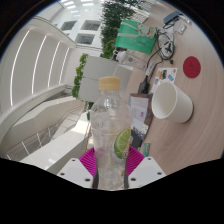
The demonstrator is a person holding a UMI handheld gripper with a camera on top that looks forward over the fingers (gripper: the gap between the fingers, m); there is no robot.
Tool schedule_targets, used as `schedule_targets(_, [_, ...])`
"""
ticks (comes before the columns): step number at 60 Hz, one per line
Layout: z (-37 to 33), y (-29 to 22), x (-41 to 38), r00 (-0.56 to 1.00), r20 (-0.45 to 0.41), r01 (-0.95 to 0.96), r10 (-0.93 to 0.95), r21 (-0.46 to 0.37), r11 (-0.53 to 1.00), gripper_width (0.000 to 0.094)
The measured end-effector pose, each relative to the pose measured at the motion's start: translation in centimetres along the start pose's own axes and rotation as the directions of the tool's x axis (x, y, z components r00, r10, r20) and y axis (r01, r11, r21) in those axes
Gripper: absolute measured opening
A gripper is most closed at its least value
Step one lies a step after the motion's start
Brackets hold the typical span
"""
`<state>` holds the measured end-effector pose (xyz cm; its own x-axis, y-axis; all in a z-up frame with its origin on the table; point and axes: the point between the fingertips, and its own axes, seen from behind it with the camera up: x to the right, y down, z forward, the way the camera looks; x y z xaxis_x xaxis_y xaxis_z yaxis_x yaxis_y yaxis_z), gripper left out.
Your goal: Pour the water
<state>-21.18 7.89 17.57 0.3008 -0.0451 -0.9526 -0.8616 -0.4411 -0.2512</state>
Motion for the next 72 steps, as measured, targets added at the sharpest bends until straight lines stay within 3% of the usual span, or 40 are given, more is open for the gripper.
schedule_targets(8, [1.9, -1.1, -0.5, 0.878, 0.043, -0.474, 0.477, -0.056, 0.879, 0.0340])
schedule_targets(15, [3.2, -2.2, -2.8, 0.669, 0.112, -0.720, 0.734, -0.146, 0.679, 0.0340])
schedule_targets(27, [2.8, -6.0, -3.7, 0.435, 0.229, -0.862, 0.871, -0.176, 0.476, 0.0341])
schedule_targets(44, [2.4, -5.9, -4.6, 0.468, 0.208, -0.840, 0.859, -0.197, 0.506, 0.0341])
schedule_targets(51, [2.2, -4.5, -8.3, 0.713, 0.161, -0.644, 0.683, -0.237, 0.728, 0.0341])
schedule_targets(53, [-0.1, -4.5, -9.3, 0.786, 0.220, -0.519, 0.578, -0.272, 0.810, 0.0341])
schedule_targets(54, [1.2, -5.5, -11.0, 0.820, 0.193, -0.494, 0.539, -0.239, 0.836, 0.0343])
schedule_targets(57, [-0.6, -7.3, -12.1, 0.918, 0.260, -0.248, 0.300, -0.216, 0.944, 0.0342])
schedule_targets(58, [0.3, -9.1, -13.5, 0.945, 0.224, -0.206, 0.240, -0.165, 0.965, 0.0342])
schedule_targets(60, [-2.0, -11.0, -13.5, 0.960, 0.279, -0.008, 0.036, -0.100, 0.995, 0.0344])
schedule_targets(67, [-5.7, -22.6, -14.7, 0.864, 0.127, 0.460, -0.488, 0.195, 0.866, 0.0342])
schedule_targets(69, [-4.0, -25.0, -15.1, 0.836, -0.001, 0.535, -0.548, 0.217, 0.816, 0.0352])
schedule_targets(72, [-7.0, -27.4, -12.2, 0.740, -0.124, 0.669, -0.661, 0.244, 0.702, 0.0362])
